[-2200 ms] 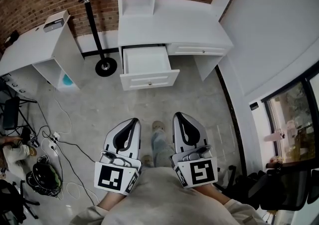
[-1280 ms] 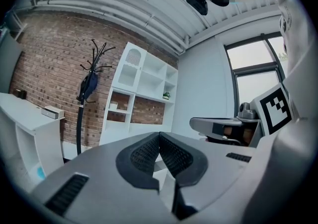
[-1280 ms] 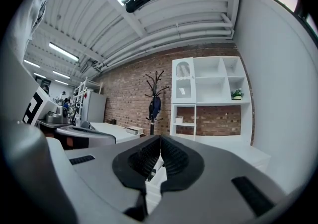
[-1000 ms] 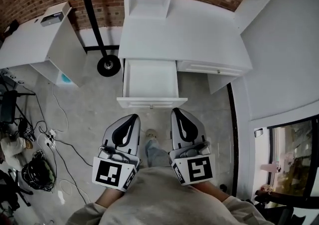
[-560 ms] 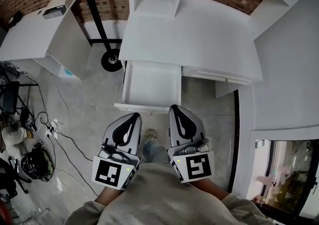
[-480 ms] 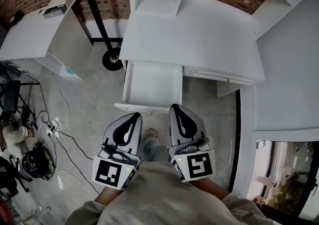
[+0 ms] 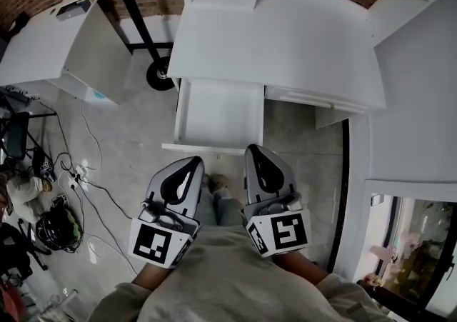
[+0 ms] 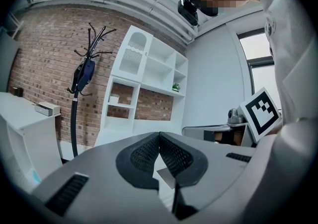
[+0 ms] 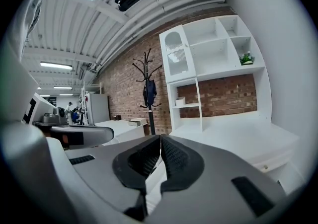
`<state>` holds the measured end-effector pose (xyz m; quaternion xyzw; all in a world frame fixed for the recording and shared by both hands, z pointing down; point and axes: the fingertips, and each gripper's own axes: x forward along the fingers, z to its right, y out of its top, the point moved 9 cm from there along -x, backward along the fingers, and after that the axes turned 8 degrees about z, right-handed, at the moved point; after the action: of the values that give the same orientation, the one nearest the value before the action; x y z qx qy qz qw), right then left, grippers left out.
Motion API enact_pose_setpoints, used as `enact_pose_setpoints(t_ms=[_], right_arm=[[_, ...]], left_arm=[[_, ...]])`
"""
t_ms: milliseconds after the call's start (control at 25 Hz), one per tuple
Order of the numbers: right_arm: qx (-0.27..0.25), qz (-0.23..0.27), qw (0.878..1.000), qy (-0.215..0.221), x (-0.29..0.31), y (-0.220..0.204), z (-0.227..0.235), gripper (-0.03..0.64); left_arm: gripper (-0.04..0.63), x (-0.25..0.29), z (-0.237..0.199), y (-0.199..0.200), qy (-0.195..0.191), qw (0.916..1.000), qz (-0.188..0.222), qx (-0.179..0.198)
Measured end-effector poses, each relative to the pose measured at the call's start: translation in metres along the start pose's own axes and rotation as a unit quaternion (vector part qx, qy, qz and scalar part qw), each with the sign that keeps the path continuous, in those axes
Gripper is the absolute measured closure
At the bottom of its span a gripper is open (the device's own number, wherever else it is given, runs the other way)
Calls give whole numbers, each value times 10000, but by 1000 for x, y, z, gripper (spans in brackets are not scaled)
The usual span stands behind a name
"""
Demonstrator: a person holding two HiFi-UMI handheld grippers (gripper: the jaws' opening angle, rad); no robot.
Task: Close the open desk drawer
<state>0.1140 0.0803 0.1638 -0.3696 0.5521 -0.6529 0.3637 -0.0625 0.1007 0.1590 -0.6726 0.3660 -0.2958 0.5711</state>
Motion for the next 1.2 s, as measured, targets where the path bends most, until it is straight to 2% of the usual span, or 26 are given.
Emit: enact_pose_setpoints(t_ms=[160, 280, 440, 560, 840, 1200], right_arm=[[21, -126, 9998, -123, 6, -6, 3, 588], [-13, -300, 9994, -184, 13, -16, 5, 589], [-131, -548, 9983, -146, 29, -38, 4, 589], [-187, -693, 9974, -81, 40, -58, 4, 589], [42, -425, 9987, -277, 60, -86, 0, 589], [-51, -683, 9976, -137, 61, -127, -3, 589]], left_arm=[[578, 7, -9, -9, -123, 9997, -223, -26], [578, 15, -18, -20, -264, 9994, -215, -19], [578, 28, -33, -46, -244, 9976, -505, -398], [578, 37, -46, -66, -410, 9964, -591, -448], [578, 44, -69, -101, -682, 9947, -653, -408], [578, 38, -80, -141, -932, 9910, -826, -482]])
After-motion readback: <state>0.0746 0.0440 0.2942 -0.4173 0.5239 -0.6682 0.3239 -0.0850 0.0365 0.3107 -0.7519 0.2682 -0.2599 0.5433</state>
